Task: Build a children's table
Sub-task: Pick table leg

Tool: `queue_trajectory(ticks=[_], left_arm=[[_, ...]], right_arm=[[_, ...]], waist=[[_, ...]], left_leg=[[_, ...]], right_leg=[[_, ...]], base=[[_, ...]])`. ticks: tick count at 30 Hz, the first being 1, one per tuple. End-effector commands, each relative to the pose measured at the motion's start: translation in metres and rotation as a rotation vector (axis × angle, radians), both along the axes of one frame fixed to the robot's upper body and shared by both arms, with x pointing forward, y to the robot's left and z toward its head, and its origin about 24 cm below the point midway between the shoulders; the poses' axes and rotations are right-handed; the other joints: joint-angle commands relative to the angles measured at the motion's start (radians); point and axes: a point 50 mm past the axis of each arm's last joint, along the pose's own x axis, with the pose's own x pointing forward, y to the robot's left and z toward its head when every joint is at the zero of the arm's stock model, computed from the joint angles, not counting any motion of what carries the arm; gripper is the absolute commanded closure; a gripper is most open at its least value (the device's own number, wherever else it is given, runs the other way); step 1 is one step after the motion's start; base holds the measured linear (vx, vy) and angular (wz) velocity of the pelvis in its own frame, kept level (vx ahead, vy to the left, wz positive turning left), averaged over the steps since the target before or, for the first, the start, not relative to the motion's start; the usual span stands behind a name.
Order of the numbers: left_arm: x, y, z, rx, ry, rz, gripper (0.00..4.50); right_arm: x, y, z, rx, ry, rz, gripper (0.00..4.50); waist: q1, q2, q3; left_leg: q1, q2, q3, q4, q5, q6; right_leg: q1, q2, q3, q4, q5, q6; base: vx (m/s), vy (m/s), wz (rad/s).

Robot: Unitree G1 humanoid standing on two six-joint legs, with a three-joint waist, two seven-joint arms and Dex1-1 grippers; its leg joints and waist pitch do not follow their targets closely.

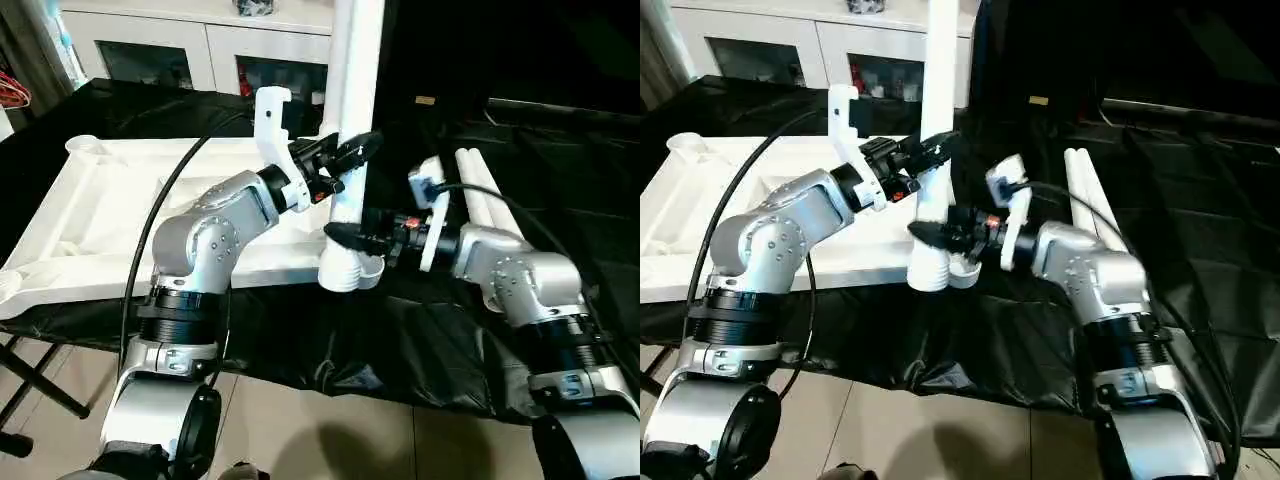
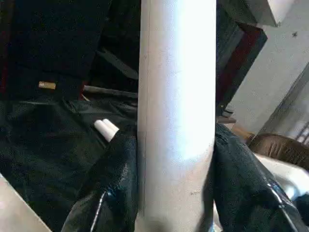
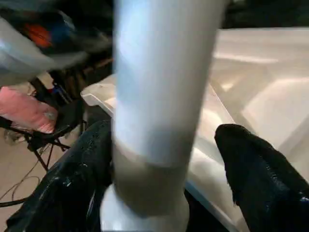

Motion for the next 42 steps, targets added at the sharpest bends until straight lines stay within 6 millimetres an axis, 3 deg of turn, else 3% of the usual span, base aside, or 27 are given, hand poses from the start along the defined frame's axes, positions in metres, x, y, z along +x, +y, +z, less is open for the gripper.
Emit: queue_trajectory(ticks=[1,13,31,32,33,37,38,39,42], left_arm=[[-0.003,-0.006,0.014,0.014,-0.065,-0.008,2.66],[-0.010,-0.015,0.010,0.056,-0.096,-0.063,2.66],[-0.013,-0.019,0.006,0.093,-0.103,-0.099,2.66],[-0.011,-0.019,0.005,0.095,-0.097,-0.082,2.10],[-0.010,-0.018,0.005,0.086,-0.088,-0.077,1.96],[-0.007,-0.015,0.004,0.096,-0.104,-0.050,1.87],[-0.005,-0.013,0.005,0.083,-0.116,-0.026,1.59],[-0.002,-0.009,0.005,0.071,-0.131,0.018,1.53],[0.002,-0.003,0.003,0.069,-0.160,0.075,1.53]], right_arm=[[0.003,0.002,0.004,-0.027,0.001,-0.010,0.85],[0.002,0.007,0.001,-0.023,0.036,0.022,0.85],[-0.003,0.008,-0.007,-0.038,0.054,0.026,2.40],[-0.003,0.008,-0.007,-0.039,0.051,0.019,2.47],[-0.003,0.008,-0.007,-0.041,0.049,0.013,2.51],[-0.002,0.009,-0.007,-0.035,0.035,-0.020,2.54],[-0.001,0.009,-0.008,-0.035,0.025,-0.045,2.56],[0.000,0.009,-0.008,-0.032,0.016,-0.080,2.57],[0.005,0.008,-0.008,-0.014,-0.004,-0.152,2.57]], waist=[[-0.001,-0.014,-0.083],[0.001,-0.014,-0.083],[-0.003,-0.005,-0.083],[-0.003,-0.006,-0.083],[-0.003,-0.005,-0.083],[-0.003,-0.006,-0.084],[-0.003,-0.005,-0.085],[-0.002,0.001,-0.084],[-0.005,0.001,-0.086]], left_leg=[[0.032,0.037,-0.018,-0.054,-0.095,0.031],[0.032,0.038,-0.018,-0.054,-0.093,0.031],[0.034,0.038,-0.019,-0.055,-0.105,0.021],[0.033,0.038,-0.020,-0.055,-0.106,0.019],[0.034,0.038,-0.019,-0.055,-0.106,0.018],[0.033,0.036,-0.019,-0.055,-0.102,0.017],[0.033,0.037,-0.020,-0.055,-0.102,0.017],[0.032,0.037,-0.021,-0.054,-0.100,0.015],[0.034,0.037,-0.021,-0.056,-0.105,0.009]], right_leg=[[0.051,-0.073,0.038,-0.066,-0.023,-0.232],[0.049,-0.074,0.038,-0.066,-0.043,-0.223],[0.049,-0.072,0.038,-0.066,-0.032,-0.225],[0.049,-0.072,0.038,-0.066,-0.030,-0.224],[0.049,-0.072,0.038,-0.067,-0.028,-0.225],[0.050,-0.072,0.038,-0.066,-0.020,-0.226],[0.050,-0.073,0.038,-0.065,-0.018,-0.225],[0.050,-0.074,0.039,-0.066,-0.016,-0.223],[0.049,-0.071,0.038,-0.066,-0.011,-0.218]], base=[[0.000,0.000,0.00],[0.000,0.000,0.00],[0.000,0.000,0.00],[0.000,0.000,0.00],[0.000,0.000,0.00],[0.000,0.000,0.00],[0.000,0.000,0.00],[0.000,0.000,0.00],[0.000,0.000,0.00]])
